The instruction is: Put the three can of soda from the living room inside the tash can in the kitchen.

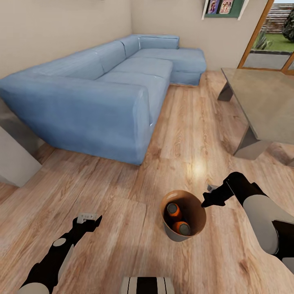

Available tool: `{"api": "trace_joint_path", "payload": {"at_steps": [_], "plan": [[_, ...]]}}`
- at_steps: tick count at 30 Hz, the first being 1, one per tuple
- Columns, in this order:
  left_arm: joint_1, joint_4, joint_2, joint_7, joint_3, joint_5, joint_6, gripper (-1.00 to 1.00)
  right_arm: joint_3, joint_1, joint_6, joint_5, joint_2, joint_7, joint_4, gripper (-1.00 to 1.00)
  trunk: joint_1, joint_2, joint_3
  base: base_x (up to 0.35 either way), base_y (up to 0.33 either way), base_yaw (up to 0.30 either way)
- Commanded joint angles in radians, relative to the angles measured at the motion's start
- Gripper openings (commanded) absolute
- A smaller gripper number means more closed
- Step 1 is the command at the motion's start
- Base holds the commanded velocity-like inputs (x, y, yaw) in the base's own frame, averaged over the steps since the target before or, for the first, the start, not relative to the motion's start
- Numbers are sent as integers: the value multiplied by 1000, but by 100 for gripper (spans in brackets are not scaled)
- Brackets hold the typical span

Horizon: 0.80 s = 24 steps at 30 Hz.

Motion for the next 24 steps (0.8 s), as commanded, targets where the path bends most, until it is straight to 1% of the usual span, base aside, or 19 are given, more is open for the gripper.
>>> {"api": "trace_joint_path", "payload": {"at_steps": [1, 10, 11, 14, 24], "plan": [[0, 1, 0, 0, 0, 0, 0, 100, -6, 7, 0, 21, 32, -20, 0, -100, 1, 0, 0, 0, 0, 0], [0, 1, 0, 0, 0, -1, -1, 100, -5, 7, 0, 26, 32, -19, 0, -100, 1, 0, 0, 0, 0, 0], [0, 1, 0, 0, 0, -1, -2, 100, -5, 7, 0, 26, 32, -19, 0, 100, 1, 0, 0, 0, 0, 0], [-1, 1, 0, 1, 0, -2, -12, 100, -5, 7, 0, 26, 33, -19, 0, 100, 1, 0, 0, 0, 0, 0], [-1, 1, 0, 0, 0, -2, -16, 100, -5, 7, 0, 27, 33, -19, 0, 100, 1, 0, 0, 0, 0, 0]]}}
